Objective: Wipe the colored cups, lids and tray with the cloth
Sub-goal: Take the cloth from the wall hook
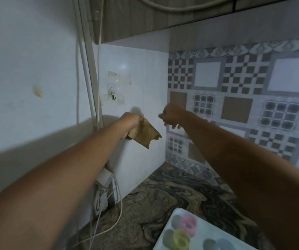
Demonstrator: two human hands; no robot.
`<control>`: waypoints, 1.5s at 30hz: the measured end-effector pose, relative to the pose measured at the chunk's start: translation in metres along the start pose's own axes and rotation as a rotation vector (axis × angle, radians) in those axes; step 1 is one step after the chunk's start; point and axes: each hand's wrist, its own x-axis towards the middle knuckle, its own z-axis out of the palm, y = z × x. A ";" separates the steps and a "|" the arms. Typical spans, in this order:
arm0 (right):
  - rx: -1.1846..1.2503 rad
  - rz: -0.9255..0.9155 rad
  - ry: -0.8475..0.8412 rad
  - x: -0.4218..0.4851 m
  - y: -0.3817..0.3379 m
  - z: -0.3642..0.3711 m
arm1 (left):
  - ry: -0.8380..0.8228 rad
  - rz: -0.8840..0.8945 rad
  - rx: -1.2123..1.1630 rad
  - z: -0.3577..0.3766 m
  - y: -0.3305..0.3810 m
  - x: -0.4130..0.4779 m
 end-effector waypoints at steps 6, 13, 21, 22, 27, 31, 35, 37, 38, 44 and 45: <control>0.610 0.339 -0.468 -0.047 0.055 0.026 | -0.176 -0.143 -0.322 0.041 -0.047 -0.009; 0.824 0.380 -0.265 -0.074 0.089 0.058 | -0.273 -0.122 -0.254 0.070 -0.069 -0.020; 1.123 0.460 -0.212 -0.144 0.102 0.073 | -0.448 -0.077 -0.217 0.103 -0.085 -0.053; 1.137 0.476 -0.195 -0.150 0.107 0.078 | -0.473 -0.086 -0.217 0.109 -0.089 -0.056; 1.241 0.553 0.032 -0.164 0.143 0.096 | -0.556 -0.116 -0.162 0.137 -0.108 -0.061; 1.184 0.639 0.015 -0.169 0.166 0.108 | -0.564 -0.130 -0.149 0.160 -0.118 -0.055; 1.129 0.613 -0.224 -0.174 0.193 0.118 | -0.500 -0.139 -0.223 0.184 -0.126 -0.055; 1.224 0.550 -0.236 -0.176 0.204 0.121 | -0.504 -0.152 -0.219 0.193 -0.130 -0.055; 1.265 0.527 -0.222 -0.177 0.209 0.121 | -0.508 -0.154 -0.213 0.197 -0.132 -0.055; 1.257 0.497 -0.340 -0.170 0.234 0.121 | -0.553 -0.206 -0.305 0.214 -0.135 -0.057; 1.277 0.482 -0.343 -0.168 0.238 0.123 | -0.553 -0.205 -0.315 0.216 -0.135 -0.058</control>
